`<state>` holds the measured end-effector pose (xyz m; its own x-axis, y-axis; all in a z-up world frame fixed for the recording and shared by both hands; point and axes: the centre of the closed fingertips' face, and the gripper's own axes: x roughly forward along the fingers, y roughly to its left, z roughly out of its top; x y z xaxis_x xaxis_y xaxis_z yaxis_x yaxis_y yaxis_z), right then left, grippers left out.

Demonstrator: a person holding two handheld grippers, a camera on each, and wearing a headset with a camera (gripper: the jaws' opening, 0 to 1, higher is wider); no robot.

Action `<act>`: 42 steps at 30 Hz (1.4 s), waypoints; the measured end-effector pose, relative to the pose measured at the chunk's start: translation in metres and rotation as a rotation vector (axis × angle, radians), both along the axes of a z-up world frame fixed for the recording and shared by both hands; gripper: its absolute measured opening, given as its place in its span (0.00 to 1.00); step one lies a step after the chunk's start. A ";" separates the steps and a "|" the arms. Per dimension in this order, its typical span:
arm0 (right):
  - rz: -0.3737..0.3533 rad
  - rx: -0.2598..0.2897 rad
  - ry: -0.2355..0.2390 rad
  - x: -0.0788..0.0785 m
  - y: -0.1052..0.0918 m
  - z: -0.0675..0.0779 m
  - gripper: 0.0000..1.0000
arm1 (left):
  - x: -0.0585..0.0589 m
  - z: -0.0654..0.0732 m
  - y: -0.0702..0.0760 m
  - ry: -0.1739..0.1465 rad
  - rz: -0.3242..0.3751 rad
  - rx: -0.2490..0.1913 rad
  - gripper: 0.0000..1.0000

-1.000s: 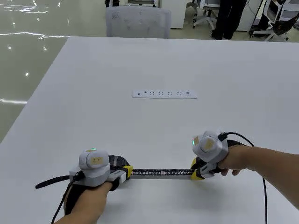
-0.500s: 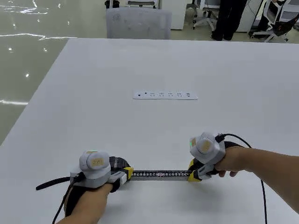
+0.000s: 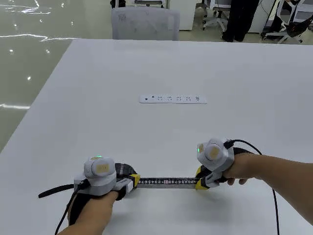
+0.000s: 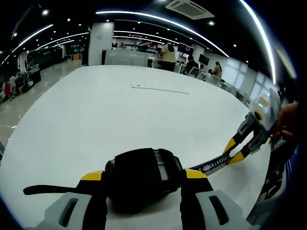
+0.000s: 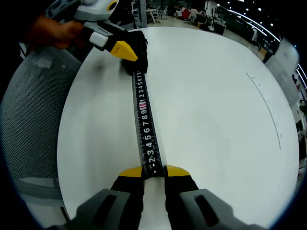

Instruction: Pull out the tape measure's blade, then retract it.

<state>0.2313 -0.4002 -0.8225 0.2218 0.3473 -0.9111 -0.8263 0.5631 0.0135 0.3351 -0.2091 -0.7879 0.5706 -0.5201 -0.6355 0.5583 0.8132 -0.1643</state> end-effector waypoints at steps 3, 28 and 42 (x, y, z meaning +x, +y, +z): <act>-0.004 0.002 0.001 0.000 0.001 0.001 0.14 | 0.000 0.000 0.000 0.002 0.001 0.001 0.58; 0.000 0.025 -0.011 0.008 0.019 0.001 0.14 | -0.001 0.000 0.000 0.005 0.001 -0.004 0.58; -0.013 0.040 -0.022 0.012 0.025 0.001 0.14 | -0.001 0.000 0.000 0.005 0.003 -0.002 0.58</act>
